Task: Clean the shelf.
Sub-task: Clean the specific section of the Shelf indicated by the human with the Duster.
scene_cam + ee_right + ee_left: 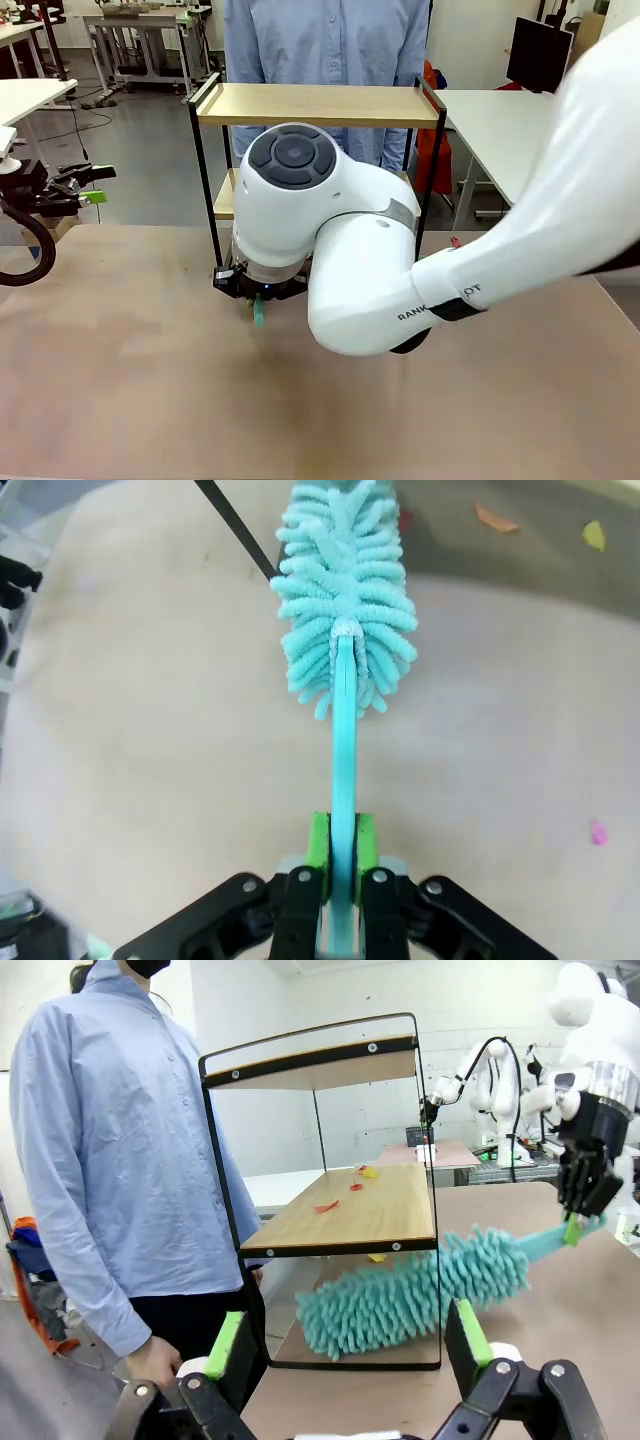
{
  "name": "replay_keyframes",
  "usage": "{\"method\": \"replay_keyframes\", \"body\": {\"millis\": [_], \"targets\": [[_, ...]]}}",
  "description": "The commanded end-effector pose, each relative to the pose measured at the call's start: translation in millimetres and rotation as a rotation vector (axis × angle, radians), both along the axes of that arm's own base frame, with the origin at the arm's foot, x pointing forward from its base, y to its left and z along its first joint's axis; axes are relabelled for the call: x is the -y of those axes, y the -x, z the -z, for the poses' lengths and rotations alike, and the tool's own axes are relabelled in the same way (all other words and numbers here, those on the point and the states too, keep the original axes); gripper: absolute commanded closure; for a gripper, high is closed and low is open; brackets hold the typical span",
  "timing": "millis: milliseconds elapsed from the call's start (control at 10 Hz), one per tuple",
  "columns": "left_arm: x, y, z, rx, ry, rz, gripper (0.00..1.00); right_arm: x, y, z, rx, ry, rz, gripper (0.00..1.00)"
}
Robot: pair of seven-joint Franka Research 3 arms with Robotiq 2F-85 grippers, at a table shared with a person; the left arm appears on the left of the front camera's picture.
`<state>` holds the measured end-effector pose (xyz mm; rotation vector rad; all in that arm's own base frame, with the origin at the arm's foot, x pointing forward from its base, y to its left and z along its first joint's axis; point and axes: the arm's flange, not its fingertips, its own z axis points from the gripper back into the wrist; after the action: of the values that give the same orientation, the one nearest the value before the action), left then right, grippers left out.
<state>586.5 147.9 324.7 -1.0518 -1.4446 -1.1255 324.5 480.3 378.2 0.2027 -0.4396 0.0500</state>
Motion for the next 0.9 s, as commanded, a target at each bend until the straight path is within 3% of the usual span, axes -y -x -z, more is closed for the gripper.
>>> {"method": "replay_keyframes", "body": {"millis": [0, 200, 300, 600, 800], "targets": [[1, 2, -3, 0.009, -0.008, 0.007, 0.00, -41, -19, 36, -0.046, 0.021, 0.016, 0.87], [1, 2, -3, 0.009, -0.008, 0.007, 0.00, -40, -15, 43, -0.122, 0.011, -0.010, 0.87], [1, 2, -3, 0.009, -0.008, 0.007, 0.00, -12, -13, 37, -0.061, 0.034, -0.001, 0.87], [1, 2, -3, 0.009, -0.008, 0.007, 0.00, -22, -14, 45, -0.079, 0.035, 0.012, 0.87], [1, 2, -3, 0.009, -0.008, 0.007, 0.00, 25, -24, 38, -0.104, 0.024, 0.080, 0.87]]}}
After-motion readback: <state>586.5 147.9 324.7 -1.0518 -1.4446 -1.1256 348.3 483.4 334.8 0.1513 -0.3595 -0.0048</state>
